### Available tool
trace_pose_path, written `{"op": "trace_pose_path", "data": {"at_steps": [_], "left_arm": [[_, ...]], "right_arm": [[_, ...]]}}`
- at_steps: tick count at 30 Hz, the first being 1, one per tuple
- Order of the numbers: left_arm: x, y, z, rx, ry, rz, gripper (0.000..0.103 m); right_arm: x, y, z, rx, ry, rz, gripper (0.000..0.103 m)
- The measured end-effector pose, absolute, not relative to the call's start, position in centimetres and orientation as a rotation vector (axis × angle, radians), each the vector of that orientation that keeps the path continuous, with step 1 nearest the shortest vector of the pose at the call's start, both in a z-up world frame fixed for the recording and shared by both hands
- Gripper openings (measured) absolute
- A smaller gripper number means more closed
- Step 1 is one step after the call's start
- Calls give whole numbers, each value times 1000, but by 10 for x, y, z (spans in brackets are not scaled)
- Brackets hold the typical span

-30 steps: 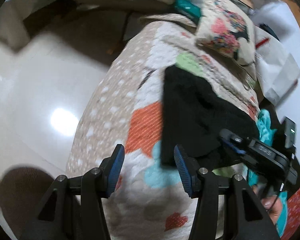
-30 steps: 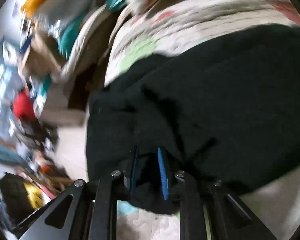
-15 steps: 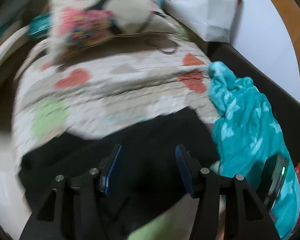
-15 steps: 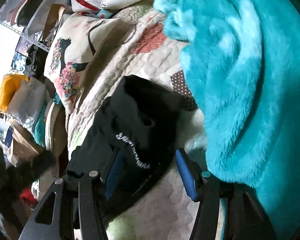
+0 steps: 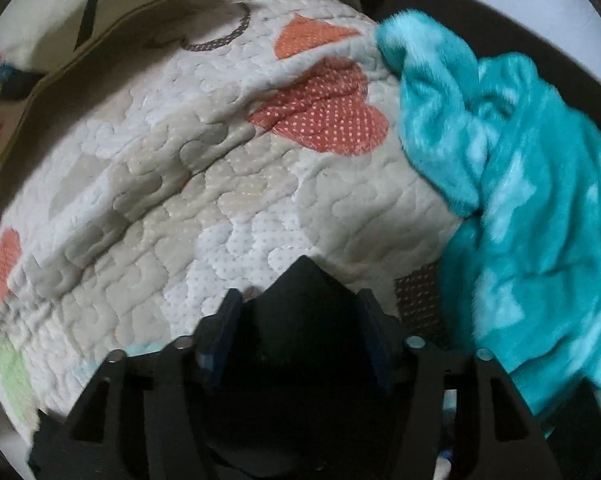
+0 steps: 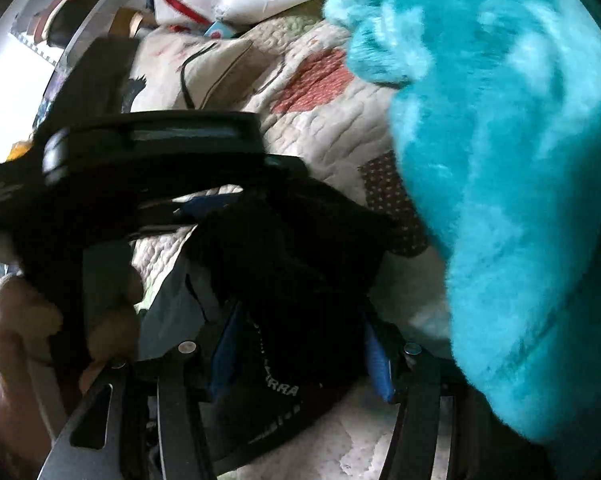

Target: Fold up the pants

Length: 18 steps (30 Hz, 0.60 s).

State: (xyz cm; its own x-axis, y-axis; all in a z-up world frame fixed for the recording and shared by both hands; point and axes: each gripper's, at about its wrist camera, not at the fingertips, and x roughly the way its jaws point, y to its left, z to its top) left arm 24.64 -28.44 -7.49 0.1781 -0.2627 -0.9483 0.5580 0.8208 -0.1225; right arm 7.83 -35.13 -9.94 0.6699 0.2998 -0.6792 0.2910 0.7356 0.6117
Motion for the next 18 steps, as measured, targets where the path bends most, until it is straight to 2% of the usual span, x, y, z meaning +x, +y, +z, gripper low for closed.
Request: {"op": "trace_pose_path", "data": {"at_steps": [2, 3, 5, 9, 18], "left_arm": [[245, -276, -70, 259, 1257, -602, 32], [244, -269, -65, 231, 1254, -610, 22], [243, -252, -52, 150, 1248, -626, 15], [231, -224, -21, 84, 1184, -613, 12], [212, -137, 28, -81, 1094, -528, 12]], "right_arm": [[84, -347, -96, 743, 886, 38, 33], [86, -345, -93, 725, 889, 44, 31], [87, -339, -83, 684, 879, 60, 25], [83, -321, -59, 591, 841, 93, 21], [69, -245, -2, 288, 728, 197, 20]]}}
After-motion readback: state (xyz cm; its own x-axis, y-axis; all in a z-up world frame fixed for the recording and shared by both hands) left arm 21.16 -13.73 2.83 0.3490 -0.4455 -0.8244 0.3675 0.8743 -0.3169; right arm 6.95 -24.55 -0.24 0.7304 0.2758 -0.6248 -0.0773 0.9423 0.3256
